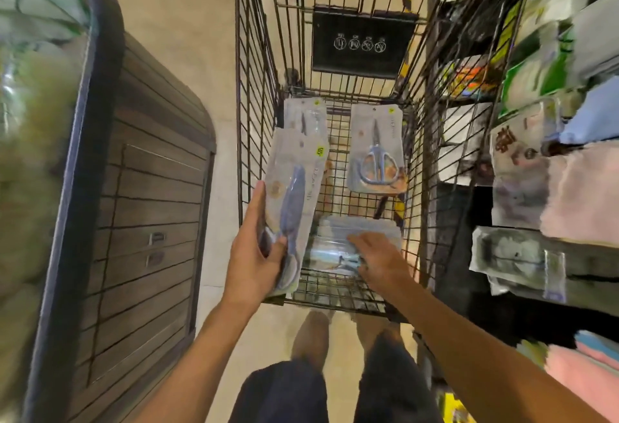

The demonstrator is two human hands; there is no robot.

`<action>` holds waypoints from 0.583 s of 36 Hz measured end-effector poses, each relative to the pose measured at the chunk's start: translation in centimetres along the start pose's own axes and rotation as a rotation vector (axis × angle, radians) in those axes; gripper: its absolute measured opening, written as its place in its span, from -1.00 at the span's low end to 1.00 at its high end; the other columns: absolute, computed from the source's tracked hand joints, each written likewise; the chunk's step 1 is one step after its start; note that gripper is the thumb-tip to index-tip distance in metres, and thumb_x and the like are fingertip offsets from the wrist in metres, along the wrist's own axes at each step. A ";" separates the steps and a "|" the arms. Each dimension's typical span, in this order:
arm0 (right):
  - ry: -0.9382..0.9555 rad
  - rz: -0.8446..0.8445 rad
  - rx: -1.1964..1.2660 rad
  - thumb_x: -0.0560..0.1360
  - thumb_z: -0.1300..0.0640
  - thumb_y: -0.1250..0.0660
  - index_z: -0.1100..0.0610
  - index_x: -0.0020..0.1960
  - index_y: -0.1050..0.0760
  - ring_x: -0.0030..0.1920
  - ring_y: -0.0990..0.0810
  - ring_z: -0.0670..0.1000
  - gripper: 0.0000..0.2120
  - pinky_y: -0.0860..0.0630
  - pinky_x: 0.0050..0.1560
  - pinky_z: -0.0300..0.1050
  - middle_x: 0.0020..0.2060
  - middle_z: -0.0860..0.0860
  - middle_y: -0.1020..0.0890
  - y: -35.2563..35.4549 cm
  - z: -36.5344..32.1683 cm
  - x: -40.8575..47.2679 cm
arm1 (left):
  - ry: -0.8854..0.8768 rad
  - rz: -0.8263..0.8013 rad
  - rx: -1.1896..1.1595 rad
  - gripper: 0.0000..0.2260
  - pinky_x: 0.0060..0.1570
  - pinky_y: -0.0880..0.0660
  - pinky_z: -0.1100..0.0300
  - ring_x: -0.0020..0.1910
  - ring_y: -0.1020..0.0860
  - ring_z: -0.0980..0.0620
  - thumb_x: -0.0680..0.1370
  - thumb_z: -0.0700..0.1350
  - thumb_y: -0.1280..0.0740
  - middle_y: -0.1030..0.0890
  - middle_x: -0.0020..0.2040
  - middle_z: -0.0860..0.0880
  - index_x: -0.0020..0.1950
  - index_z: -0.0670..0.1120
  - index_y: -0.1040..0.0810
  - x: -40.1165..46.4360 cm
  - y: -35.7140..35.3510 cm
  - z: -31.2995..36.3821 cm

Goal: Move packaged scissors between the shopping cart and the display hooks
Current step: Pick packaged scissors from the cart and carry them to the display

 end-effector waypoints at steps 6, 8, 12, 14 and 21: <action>0.027 0.059 -0.279 -0.05 -0.01 -0.76 0.12 0.20 -0.63 -0.10 -0.66 0.13 -0.16 -0.61 -0.19 -0.03 -0.05 0.08 -0.67 -3.2 0.3 2.7 | -0.019 -0.006 0.063 -0.19 0.45 -0.33 0.19 0.54 -0.21 0.31 0.56 -0.37 -0.38 -0.21 0.58 0.27 0.66 0.06 -0.05 0.6 -0.3 -1.0; 0.008 0.072 -0.324 0.00 0.01 -0.75 0.06 0.25 -0.60 -0.03 -0.65 0.09 -0.17 -0.60 -0.16 -0.03 0.01 0.04 -0.67 -2.8 -0.6 2.7 | -0.025 -0.013 0.074 -0.19 0.42 -0.34 0.24 0.51 -0.20 0.37 0.57 -0.37 -0.37 -0.19 0.55 0.35 0.65 0.08 -0.04 0.7 -0.3 -1.2; 0.031 0.014 -0.233 0.40 0.22 -0.52 -0.02 0.51 -0.27 0.34 -0.49 0.09 -0.23 -0.45 0.31 0.02 0.37 -0.01 -0.51 -2.3 -1.2 2.3 | -0.035 -0.017 0.061 -0.20 0.33 -0.38 0.41 0.48 -0.24 0.40 0.56 -0.37 -0.38 -0.24 0.50 0.43 0.65 0.07 -0.06 0.7 -0.3 -1.0; 0.045 -0.021 -0.195 0.39 0.20 -0.53 -0.05 0.48 -0.30 0.32 -0.52 0.09 -0.26 -0.49 0.28 0.03 0.35 -0.01 -0.54 -2.3 -1.1 1.7 | -0.015 -0.013 0.056 -0.18 0.30 -0.40 0.42 0.47 -0.26 0.40 0.55 -0.35 -0.39 -0.25 0.48 0.46 0.65 0.12 -0.06 0.6 -0.1 -0.9; 0.084 -0.112 -0.134 0.51 0.16 -0.40 -0.09 0.47 -0.26 0.26 -0.54 0.13 -0.40 -0.53 0.22 0.04 0.31 0.00 -0.46 2.5 -1.0 -1.0 | -0.036 0.010 0.057 -0.16 0.39 -0.39 0.28 0.53 -0.26 0.25 0.55 -0.35 -0.39 -0.26 0.59 0.18 0.63 0.20 -0.06 0.3 1.4 1.9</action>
Point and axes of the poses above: each hand's wrist, its own x-axis towards the middle knuckle, its own y-axis out of the back of the hand, z = x × y, the point moved 2 cm from there along x, towards the middle knuckle
